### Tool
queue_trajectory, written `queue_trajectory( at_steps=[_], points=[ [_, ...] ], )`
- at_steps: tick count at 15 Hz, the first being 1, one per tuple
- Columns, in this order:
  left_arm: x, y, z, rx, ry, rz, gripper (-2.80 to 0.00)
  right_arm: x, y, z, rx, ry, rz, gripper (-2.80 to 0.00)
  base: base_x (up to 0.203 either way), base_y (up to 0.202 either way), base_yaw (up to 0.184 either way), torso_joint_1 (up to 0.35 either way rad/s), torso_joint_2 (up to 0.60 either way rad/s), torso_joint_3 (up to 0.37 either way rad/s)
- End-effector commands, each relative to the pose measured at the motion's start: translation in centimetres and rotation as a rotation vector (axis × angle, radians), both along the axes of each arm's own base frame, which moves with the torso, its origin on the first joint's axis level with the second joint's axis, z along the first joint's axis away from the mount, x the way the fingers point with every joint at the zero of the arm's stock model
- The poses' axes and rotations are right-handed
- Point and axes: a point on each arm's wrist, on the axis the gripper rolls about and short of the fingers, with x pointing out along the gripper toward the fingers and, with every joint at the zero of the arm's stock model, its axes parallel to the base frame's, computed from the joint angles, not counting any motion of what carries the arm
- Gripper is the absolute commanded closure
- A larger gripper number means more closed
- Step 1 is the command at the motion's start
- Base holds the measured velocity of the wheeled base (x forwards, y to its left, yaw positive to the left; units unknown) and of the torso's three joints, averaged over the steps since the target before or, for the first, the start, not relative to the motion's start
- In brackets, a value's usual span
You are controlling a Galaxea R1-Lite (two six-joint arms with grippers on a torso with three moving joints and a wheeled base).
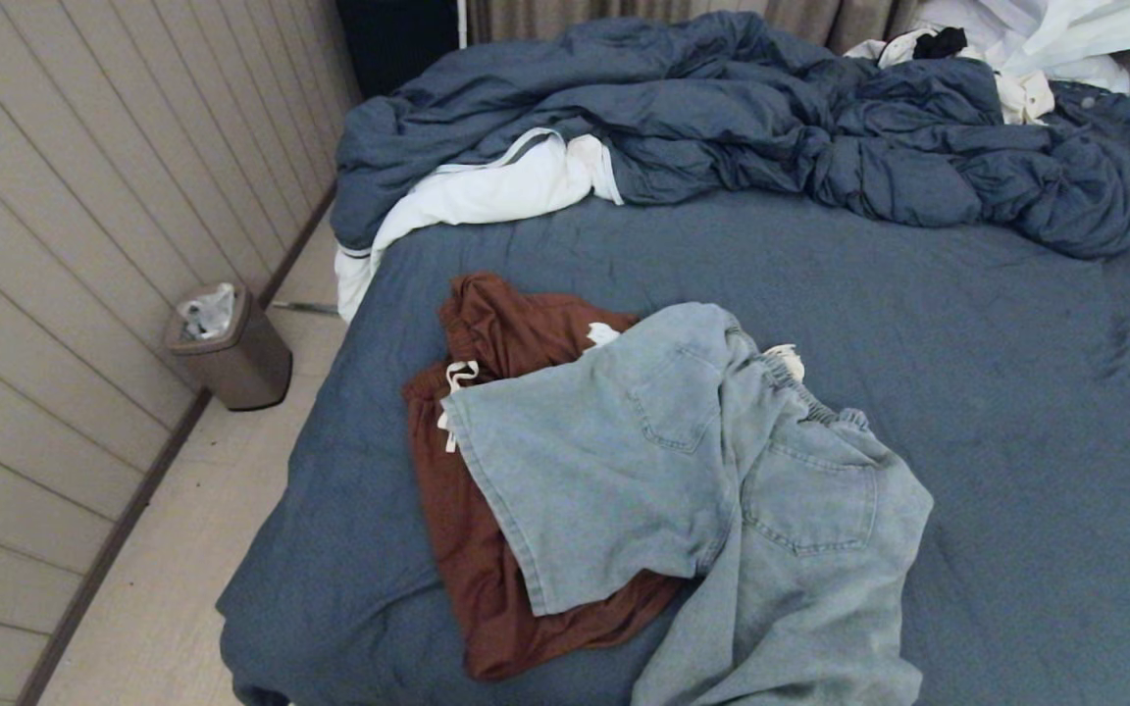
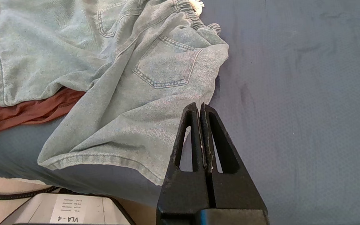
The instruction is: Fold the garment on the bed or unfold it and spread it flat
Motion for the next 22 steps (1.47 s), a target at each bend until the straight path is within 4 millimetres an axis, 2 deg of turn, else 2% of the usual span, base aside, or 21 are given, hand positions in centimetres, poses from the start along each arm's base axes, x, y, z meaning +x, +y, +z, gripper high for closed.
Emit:
queue_trajectory(
  at_steps=[1,22],
  points=[
    [0.01,0.0,0.01,-0.002,0.0,0.0,0.0,0.0,0.0,0.0,-0.001,0.0,0.002,0.0,0.0,0.0,0.0,0.0,0.0,0.0],
    [0.01,0.0,0.01,-0.001,0.0,0.0,0.0,0.0,0.0,0.0,-0.001,0.0,-0.001,0.0,0.0,0.0,0.0,0.0,0.0,0.0]
  ],
)
